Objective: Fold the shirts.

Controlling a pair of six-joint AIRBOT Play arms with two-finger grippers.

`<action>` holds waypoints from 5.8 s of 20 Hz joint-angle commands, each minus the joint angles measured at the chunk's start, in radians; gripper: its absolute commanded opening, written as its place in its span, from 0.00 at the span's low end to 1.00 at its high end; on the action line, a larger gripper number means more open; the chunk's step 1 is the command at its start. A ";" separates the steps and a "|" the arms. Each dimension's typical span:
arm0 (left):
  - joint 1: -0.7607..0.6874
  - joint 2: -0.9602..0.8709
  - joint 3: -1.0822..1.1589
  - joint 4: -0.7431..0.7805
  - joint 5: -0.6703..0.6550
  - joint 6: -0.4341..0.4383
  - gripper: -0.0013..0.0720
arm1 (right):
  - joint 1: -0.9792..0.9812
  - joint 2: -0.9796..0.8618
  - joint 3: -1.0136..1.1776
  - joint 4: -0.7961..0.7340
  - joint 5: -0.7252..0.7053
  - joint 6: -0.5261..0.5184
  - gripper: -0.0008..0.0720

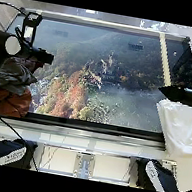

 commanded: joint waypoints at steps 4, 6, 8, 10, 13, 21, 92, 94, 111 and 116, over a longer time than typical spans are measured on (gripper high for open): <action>0.000 0.000 0.000 0.000 0.000 0.000 0.03 | 0.001 0.001 0.001 0.000 0.000 0.000 0.04; 0.000 0.000 0.000 0.000 0.000 0.000 0.03 | 0.001 0.001 0.001 0.000 0.000 0.000 0.04; 0.000 0.000 0.000 0.000 0.000 0.000 0.03 | 0.001 0.001 0.001 0.000 0.000 0.000 0.04; 0.000 0.000 0.000 0.000 0.000 0.000 0.03 | 0.001 0.001 0.001 0.000 0.000 0.000 0.04; 0.000 0.000 0.000 0.000 0.008 0.000 0.03 | 0.001 0.001 0.001 0.000 0.000 0.000 0.04; 0.024 -0.038 0.000 0.580 0.079 0.001 0.04 | 0.001 0.001 0.001 0.002 -0.198 0.001 0.04; 0.053 -0.822 0.323 -0.739 0.343 0.020 0.96 | 0.120 -0.228 -0.188 -0.182 0.071 0.162 0.52; 0.055 -0.865 0.372 -0.730 0.298 0.019 0.95 | 0.120 -0.228 -0.188 -0.183 0.072 0.162 0.52; -0.004 -0.908 0.376 -0.738 0.248 0.061 0.03 | 0.122 -0.351 -0.198 -0.249 0.105 0.171 0.52; 0.013 -0.848 0.376 -0.737 0.250 0.070 0.03 | 0.214 -0.560 -0.198 -0.241 0.077 0.124 0.52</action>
